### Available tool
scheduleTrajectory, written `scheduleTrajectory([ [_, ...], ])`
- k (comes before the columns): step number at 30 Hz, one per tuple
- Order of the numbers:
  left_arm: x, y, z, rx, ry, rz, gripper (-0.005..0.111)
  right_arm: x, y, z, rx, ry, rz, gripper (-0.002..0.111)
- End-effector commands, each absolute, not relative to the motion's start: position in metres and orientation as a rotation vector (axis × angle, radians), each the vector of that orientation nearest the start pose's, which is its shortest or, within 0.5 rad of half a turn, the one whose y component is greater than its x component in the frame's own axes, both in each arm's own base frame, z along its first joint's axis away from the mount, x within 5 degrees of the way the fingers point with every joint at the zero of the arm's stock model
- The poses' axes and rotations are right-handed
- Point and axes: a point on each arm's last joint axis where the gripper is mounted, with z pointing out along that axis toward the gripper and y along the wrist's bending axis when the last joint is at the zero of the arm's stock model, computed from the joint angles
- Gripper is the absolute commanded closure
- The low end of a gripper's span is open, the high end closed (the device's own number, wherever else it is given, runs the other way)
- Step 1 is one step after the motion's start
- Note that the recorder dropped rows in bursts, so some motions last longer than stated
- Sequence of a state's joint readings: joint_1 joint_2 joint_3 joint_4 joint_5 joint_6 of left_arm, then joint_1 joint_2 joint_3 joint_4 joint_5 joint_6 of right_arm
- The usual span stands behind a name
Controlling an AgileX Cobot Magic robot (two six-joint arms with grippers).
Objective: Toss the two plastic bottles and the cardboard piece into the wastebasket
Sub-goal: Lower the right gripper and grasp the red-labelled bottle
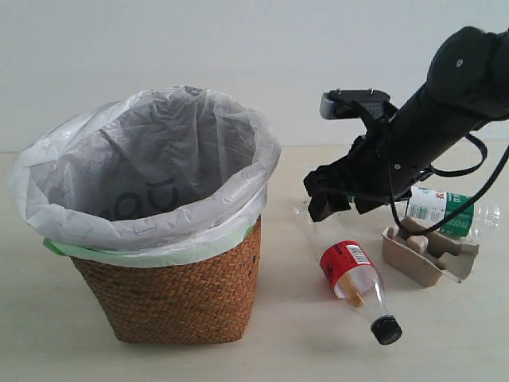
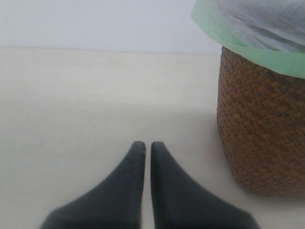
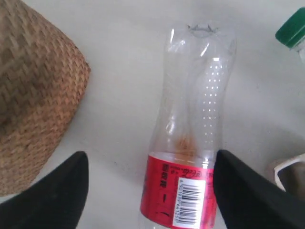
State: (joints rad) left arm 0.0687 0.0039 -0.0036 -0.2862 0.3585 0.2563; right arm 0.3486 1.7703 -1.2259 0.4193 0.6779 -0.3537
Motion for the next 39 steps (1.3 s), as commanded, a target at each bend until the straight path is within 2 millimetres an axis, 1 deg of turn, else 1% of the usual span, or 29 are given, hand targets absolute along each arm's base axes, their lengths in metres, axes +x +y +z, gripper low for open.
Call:
scheduleTrajectory([
  [1, 0.054, -0.005, 0.182, -0.001, 1.829, -0.043, 0.103, 0.345, 0.149, 0.207, -0.627, 2.641, 0.412, 0.043],
  [7, 0.054, -0.005, 0.182, -0.001, 1.829, -0.043, 0.103, 0.35, 0.159, 0.19, -0.684, 2.613, 0.365, 0.043],
  [10, 0.054, -0.005, 0.182, -0.001, 1.829, -0.043, 0.103, 0.349, 0.168, 0.18, -0.72, 2.623, 0.361, 0.043],
  [12, 0.054, -0.005, 0.182, -0.001, 1.829, -0.043, 0.103, 0.347, 0.171, 0.178, -0.744, 2.628, 0.356, 0.043],
  [15, 0.054, -0.005, 0.182, -0.001, 1.829, -0.043, 0.103, 0.345, 0.17, 0.176, -0.758, 2.659, 0.345, 0.042],
  [18, 0.054, -0.005, 0.182, -0.001, 1.829, -0.043, 0.103, 0.345, 0.165, 0.174, -0.753, 2.691, 0.278, 0.036],
  [20, 0.054, -0.005, 0.182, -0.001, 1.829, -0.043, 0.103, 0.344, 0.163, 0.173, -0.721, 2.719, 0.25, 0.036],
  [23, 0.054, -0.005, 0.182, -0.001, 1.829, -0.043, 0.103, 0.342, 0.163, 0.17, -0.73, 2.75, 0.247, 0.037],
  [30, 0.054, -0.005, 0.182, -0.001, 1.829, -0.043, 0.103, 0.339, 0.164, 0.147, -0.768, 2.851, 0.248, 0.037],
  [35, 0.054, -0.005, 0.182, -0.001, 1.829, -0.043, 0.103, 0.338, 0.165, 0.134, -0.79, 2.892, 0.248, 0.037],
  [36, 0.054, -0.005, 0.182, -0.001, 1.829, -0.043, 0.103, 0.338, 0.165, 0.132, -0.797, 2.895, 0.247, 0.039],
  [37, 0.054, -0.005, 0.182, -0.001, 1.829, -0.043, 0.103, 0.338, 0.165, 0.13, -0.802, 2.902, 0.246, 0.044],
  [39, 0.054, -0.005, 0.182, -0.001, 1.829, -0.043, 0.103, 0.337, 0.165, 0.126, -0.797, 2.915, 0.252, 0.056],
])
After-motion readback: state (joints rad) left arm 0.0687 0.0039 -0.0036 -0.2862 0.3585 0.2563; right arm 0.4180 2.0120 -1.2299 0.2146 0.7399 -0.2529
